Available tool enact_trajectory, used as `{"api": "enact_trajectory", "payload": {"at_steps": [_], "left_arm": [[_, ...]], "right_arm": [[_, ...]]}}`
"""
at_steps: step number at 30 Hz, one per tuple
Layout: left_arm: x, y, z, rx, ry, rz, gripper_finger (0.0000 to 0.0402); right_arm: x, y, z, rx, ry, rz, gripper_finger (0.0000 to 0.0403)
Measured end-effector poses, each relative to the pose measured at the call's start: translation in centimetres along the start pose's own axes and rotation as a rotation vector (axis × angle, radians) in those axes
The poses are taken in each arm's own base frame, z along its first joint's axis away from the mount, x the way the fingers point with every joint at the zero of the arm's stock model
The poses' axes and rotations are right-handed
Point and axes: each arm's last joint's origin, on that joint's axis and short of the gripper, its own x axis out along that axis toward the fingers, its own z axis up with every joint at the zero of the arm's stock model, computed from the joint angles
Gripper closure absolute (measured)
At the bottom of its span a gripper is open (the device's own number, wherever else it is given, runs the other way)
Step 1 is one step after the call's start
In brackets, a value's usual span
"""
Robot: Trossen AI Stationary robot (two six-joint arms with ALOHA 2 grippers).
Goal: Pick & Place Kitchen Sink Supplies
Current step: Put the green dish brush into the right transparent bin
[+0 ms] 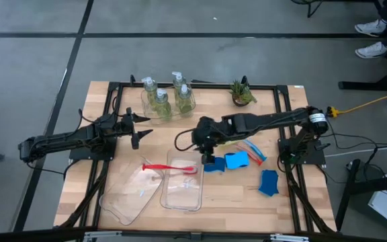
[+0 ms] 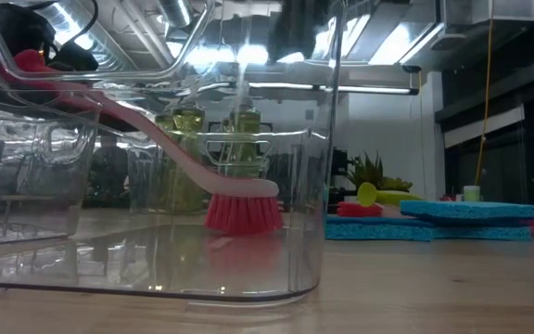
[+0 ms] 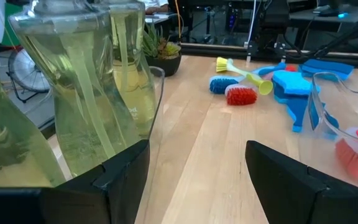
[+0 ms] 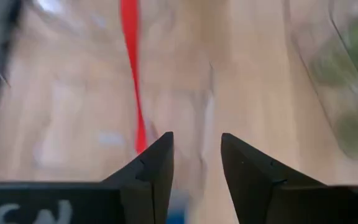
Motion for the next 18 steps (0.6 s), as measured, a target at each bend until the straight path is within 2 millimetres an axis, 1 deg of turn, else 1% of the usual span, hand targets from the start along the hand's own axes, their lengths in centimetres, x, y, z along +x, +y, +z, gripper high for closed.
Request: {"api": "enact_trajectory", "payload": {"at_steps": [3,7,10,12,15,18], "left_arm": [[0.0,0.0,0.0,0.0,0.001,0.0,0.0142],[0.0,0.0,0.0,0.0,0.002,0.0,0.0142],[0.0,0.0,0.0,0.0,-0.001,0.0,0.0142],[0.0,0.0,0.0,0.0,0.002,0.001,0.0142],[0.0,0.0,0.0,0.0,0.002,0.001,0.0142],[0.0,0.0,0.0,0.0,0.002,0.001,0.0142]], "right_arm": [[-0.9,-0.3,-1.2,-0.027,0.148,-0.083,0.027],[-0.8,-0.6,-3.5,-0.06,0.284,-0.144,0.0272],[-0.5,-0.7,-5.4,-0.051,0.32,-0.184,0.0279],[-0.5,-1.0,-6.8,-0.038,0.346,-0.251,0.0284],[-0.9,-1.3,-9.0,-0.007,0.376,-0.327,0.0293],[-1.4,-1.5,-11.1,0.023,0.393,-0.364,0.03]]}}
